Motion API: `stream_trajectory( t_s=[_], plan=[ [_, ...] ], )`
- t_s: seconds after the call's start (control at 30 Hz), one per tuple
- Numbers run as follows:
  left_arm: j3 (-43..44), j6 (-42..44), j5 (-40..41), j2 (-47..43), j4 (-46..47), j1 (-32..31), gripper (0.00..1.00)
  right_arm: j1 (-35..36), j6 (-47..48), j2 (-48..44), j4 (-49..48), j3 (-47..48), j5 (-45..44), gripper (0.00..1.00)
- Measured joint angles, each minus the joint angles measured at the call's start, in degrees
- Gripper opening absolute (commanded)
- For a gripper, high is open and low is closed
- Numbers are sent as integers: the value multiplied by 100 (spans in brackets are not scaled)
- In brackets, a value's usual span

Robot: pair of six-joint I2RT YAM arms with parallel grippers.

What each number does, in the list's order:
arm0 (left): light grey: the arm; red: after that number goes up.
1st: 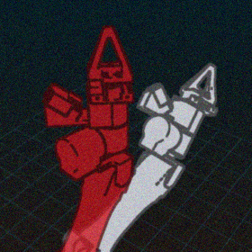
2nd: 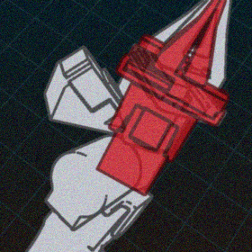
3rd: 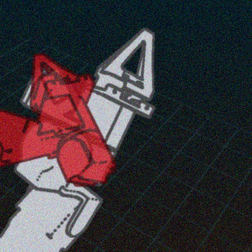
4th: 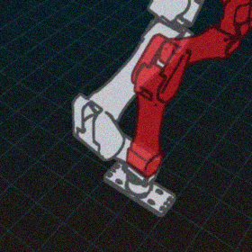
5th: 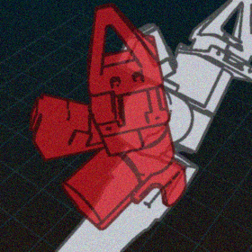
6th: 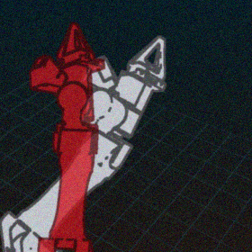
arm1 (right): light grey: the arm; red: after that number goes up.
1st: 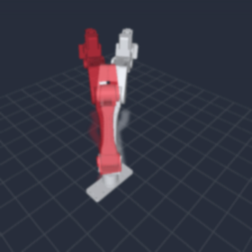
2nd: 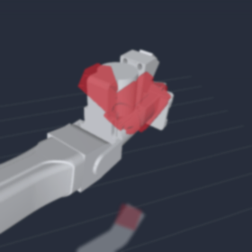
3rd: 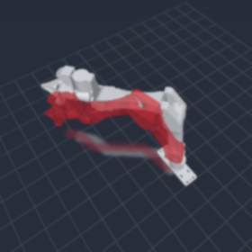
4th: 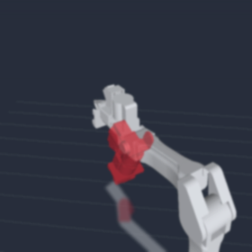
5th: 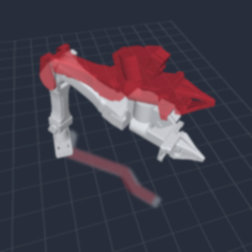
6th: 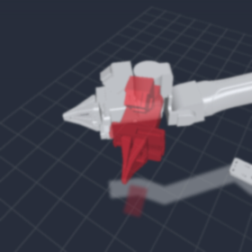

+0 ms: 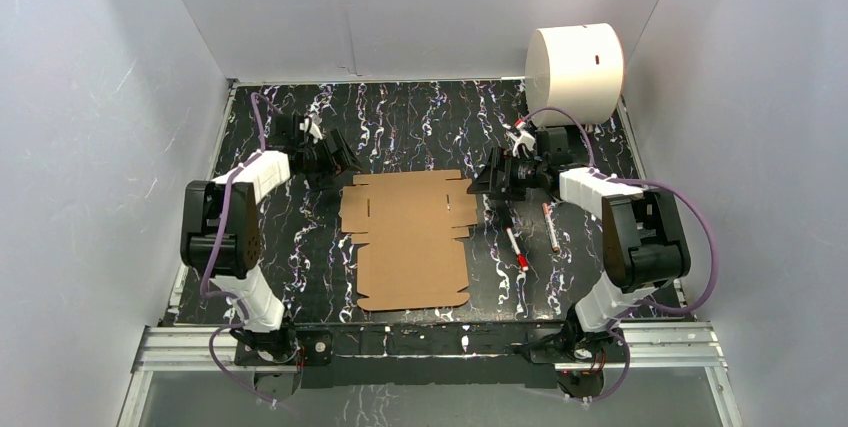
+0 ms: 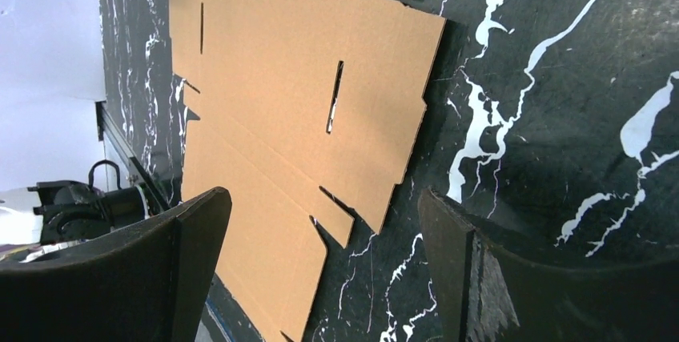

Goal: Fold the paper box

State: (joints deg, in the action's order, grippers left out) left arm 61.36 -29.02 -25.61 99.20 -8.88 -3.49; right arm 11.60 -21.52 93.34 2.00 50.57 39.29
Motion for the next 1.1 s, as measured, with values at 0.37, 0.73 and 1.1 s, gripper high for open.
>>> stream_trajectory(
  t_s=[0.37, 0.73, 1.1],
  plan=[
    [817, 254, -31, 863, -125, 2, 83, 227, -323, 514, -597, 28, -529, 70],
    [1104, 503, -199, 1215, -356, 2, 78, 409, -560, 868, -868, 28, -874, 53],
    [1493, 551, -662, 1593, -457, 0, 68, 444, -702, 927, -1134, 26, -885, 40]
  ],
)
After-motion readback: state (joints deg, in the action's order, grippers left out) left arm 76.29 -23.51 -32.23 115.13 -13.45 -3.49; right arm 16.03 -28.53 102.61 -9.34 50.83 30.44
